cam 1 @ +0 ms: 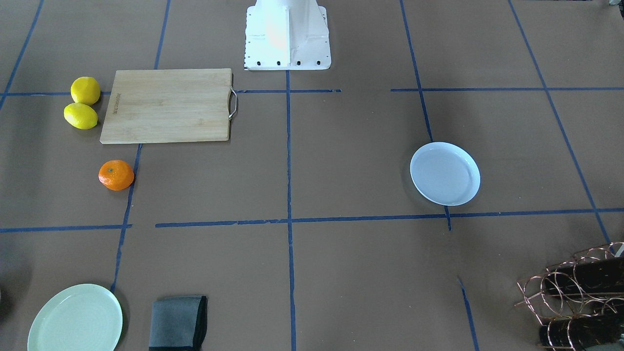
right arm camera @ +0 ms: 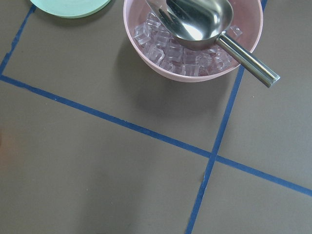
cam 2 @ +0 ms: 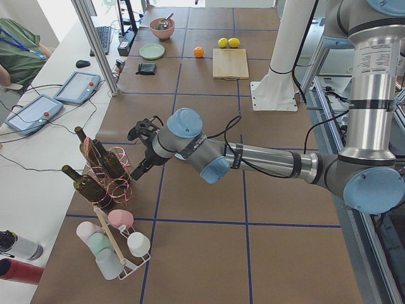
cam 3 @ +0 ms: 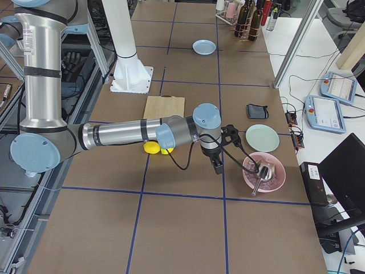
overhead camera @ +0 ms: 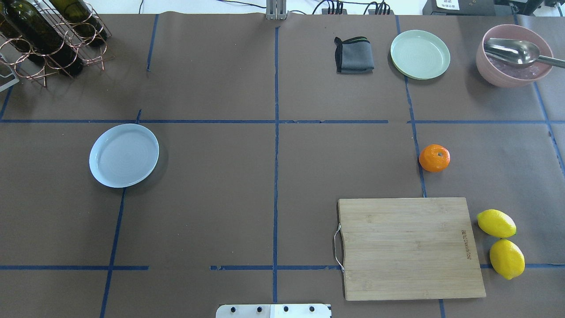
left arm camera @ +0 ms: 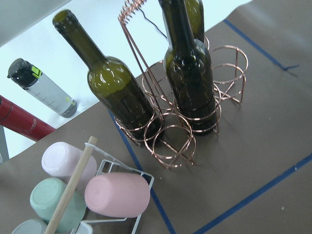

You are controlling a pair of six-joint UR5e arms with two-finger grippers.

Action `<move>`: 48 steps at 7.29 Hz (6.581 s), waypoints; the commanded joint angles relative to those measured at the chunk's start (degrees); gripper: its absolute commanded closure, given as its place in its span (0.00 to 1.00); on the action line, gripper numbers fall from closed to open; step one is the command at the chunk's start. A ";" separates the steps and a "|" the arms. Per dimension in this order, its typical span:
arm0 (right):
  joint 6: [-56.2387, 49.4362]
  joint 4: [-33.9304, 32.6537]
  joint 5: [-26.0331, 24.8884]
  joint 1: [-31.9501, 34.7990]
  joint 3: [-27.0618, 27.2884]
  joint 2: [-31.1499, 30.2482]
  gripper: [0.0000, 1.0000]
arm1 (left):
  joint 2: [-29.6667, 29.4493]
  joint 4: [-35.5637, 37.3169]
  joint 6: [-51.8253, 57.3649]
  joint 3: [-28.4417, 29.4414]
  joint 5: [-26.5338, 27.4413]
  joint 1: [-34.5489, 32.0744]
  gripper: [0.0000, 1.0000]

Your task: Pick orange to plate

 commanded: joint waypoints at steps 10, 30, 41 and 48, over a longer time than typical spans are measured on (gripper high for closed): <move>0.03 1.53 0.10 0.01 -0.59 -0.54 0.00 | 0.20 -7.39 -61.32 3.65 30.90 44.71 0.33; 0.03 1.53 0.72 0.01 -0.59 -0.89 0.00 | -35.83 10.45 -73.11 13.15 36.99 59.07 0.25; 5.54 1.89 3.62 -5.43 0.82 4.35 0.00 | -0.43 27.83 19.60 -0.67 -5.02 0.68 0.00; 34.17 -0.45 -15.42 -31.15 -0.23 16.24 0.00 | 7.85 45.08 27.79 1.46 -3.61 -9.05 0.00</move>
